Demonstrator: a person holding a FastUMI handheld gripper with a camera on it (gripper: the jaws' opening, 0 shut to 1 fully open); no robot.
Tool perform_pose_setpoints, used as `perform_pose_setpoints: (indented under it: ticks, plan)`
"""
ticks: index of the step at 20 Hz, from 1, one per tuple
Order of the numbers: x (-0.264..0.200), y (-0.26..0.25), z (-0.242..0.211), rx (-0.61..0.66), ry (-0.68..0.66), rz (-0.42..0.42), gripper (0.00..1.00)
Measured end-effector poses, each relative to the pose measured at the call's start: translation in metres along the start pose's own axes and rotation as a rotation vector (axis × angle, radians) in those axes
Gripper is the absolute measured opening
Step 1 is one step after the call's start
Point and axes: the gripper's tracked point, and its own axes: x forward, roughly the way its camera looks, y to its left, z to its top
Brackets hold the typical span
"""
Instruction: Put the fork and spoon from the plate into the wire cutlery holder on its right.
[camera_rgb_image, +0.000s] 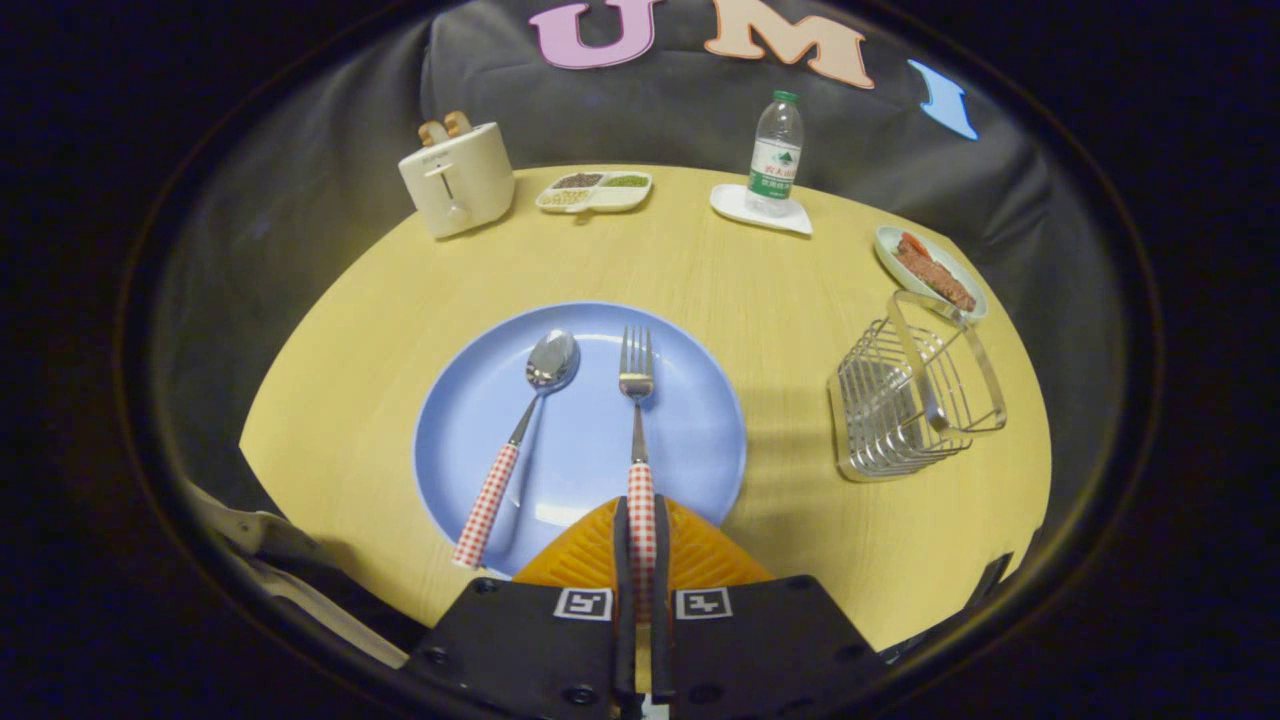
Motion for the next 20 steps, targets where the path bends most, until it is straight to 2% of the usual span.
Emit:
perform_pose_setpoints:
  ticks: [15,20]
  plan:
    - [-0.052,-0.110,0.052,-0.090,-0.031,0.018,0.09]
    - [-0.061,-0.149,0.057,-0.192,-0.004,0.014,0.09]
